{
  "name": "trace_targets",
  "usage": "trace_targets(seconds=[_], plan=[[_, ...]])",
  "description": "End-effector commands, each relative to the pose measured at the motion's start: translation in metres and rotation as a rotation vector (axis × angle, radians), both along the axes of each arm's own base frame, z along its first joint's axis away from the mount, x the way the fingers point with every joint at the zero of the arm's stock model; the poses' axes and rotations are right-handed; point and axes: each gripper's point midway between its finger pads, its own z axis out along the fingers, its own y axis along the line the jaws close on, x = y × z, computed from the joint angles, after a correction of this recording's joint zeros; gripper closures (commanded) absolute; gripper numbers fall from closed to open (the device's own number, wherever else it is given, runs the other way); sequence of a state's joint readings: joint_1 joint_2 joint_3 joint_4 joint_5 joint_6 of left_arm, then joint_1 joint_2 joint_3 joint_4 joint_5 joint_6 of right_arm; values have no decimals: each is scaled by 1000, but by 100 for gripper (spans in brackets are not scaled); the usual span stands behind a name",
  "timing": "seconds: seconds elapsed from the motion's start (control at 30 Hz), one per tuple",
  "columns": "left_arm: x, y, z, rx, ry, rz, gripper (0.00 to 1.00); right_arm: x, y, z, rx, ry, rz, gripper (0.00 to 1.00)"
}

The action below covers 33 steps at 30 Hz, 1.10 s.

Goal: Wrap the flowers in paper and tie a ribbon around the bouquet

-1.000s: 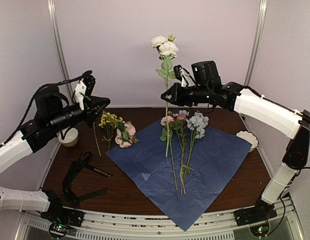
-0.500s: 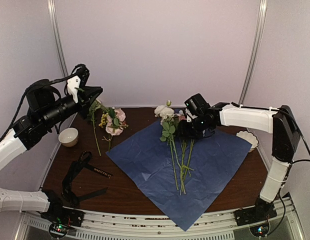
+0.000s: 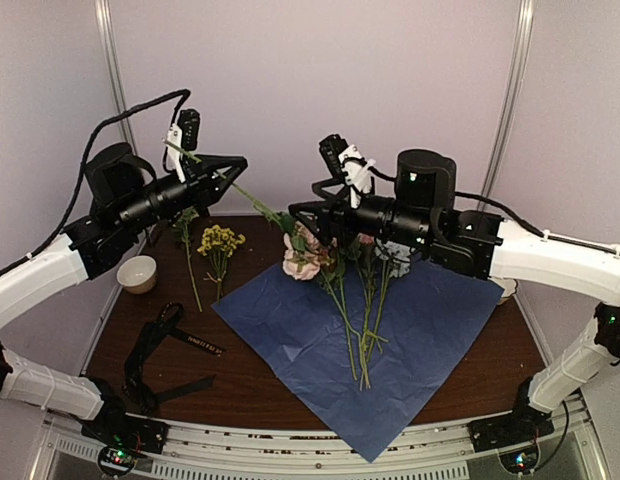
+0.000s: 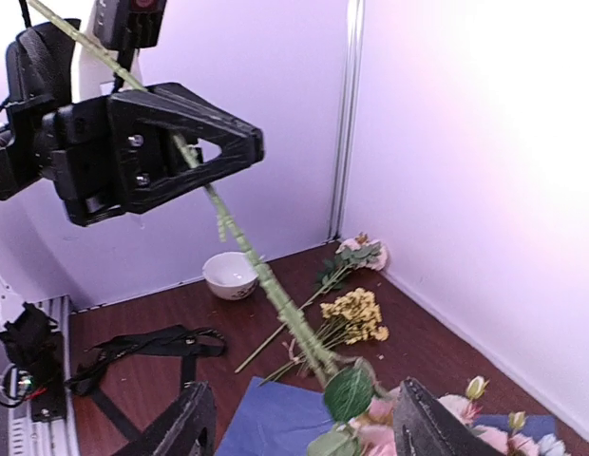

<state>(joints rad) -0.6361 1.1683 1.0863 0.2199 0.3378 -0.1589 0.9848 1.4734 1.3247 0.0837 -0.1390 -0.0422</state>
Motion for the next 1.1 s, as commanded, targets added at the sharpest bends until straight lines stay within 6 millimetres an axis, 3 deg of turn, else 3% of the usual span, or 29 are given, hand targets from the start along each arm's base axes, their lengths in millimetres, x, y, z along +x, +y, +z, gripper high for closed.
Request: trace_targets(seconds=[0.0, 0.17, 0.27, 0.33, 0.4, 0.5, 0.6, 0.67, 0.77, 0.83, 0.97, 1.07], plan=[[-34, -12, 48, -154, -62, -163, 100, 13, 11, -5, -103, -226, -6, 33], [-43, -26, 51, -174, -51, -225, 100, -3, 38, -21, -200, -345, 93, 28], [-49, -34, 51, -179, -42, -269, 100, 7, 41, -22, -229, -364, 34, 32], [-52, -34, 51, -183, -43, -281, 100, 17, 36, -21, -242, -348, -28, 57], [-56, -30, 51, -183, -50, -277, 100, 25, 27, -20, -248, -337, -93, 96], [-53, -24, 39, -128, -37, -227, 100, 23, 11, -26, -280, -364, -129, 100], [-53, -18, 21, -20, -8, -196, 44, 21, -14, -43, -401, -436, -177, 100], [-63, -10, 18, 31, -12, -229, 23, 24, -35, -67, -570, -528, -217, 100], [-83, 12, 26, 30, -40, -290, 11, 27, -71, -98, -821, -679, -270, 100], [-84, 27, 30, 27, -47, -263, 7, 25, -87, -114, -940, -778, -257, 100], [-75, 34, 28, 71, 4, -218, 7, 24, -107, -133, -1119, -901, -230, 100], [-63, 24, 20, 115, 97, -244, 13, 28, -113, -128, -1198, -985, -262, 100]])
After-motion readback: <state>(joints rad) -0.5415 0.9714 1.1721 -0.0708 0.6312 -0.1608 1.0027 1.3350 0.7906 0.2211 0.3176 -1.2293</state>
